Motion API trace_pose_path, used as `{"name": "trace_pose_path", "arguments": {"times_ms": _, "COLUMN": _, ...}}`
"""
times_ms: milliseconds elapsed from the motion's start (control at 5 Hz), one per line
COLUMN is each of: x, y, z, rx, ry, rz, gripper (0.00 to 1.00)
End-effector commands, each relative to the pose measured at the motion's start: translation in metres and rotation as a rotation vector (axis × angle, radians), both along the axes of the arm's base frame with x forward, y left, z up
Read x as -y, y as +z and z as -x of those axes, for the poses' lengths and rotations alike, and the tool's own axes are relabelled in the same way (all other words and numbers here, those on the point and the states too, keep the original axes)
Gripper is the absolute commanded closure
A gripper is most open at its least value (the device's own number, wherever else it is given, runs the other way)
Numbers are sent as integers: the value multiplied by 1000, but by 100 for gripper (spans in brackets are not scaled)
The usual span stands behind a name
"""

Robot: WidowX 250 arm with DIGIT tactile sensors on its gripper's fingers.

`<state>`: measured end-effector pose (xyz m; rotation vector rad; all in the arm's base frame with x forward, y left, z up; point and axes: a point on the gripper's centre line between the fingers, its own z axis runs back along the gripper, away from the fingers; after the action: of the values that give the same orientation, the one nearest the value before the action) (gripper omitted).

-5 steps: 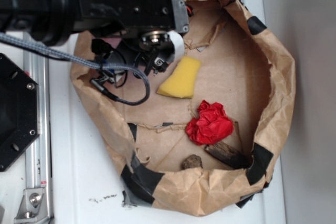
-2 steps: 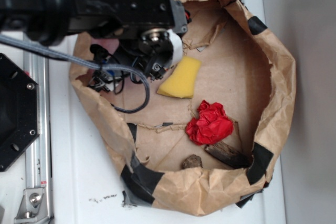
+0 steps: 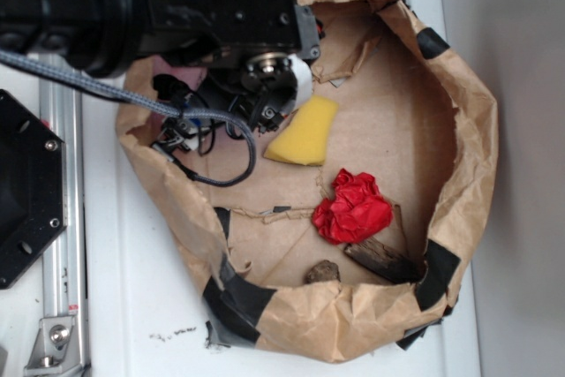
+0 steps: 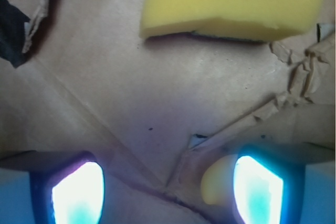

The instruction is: Grab the yellow duck.

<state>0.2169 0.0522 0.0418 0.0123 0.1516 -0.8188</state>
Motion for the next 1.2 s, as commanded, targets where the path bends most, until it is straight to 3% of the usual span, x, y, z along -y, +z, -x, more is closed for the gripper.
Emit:
{"name": "trace_pose_path", "arguments": {"times_ms": 0, "x": 5, "y": 3, "z": -2, "rx": 21, "ry": 2, "rz": -19, "gripper": 0}}
{"name": "trace_pose_path", "arguments": {"times_ms": 400, "x": -32, "y": -29, "z": 16, "rx": -129, "ry": 123, "rz": -1, "gripper": 0}}
{"name": "trace_pose_path", "arguments": {"times_ms": 800, "x": -24, "y": -15, "z": 15, "rx": -81, "ry": 78, "rz": 3, "gripper": 0}}
{"name": "trace_pose_path", "arguments": {"times_ms": 1000, "x": -30, "y": -20, "z": 10, "rx": -81, "ry": 100, "rz": -38, "gripper": 0}}
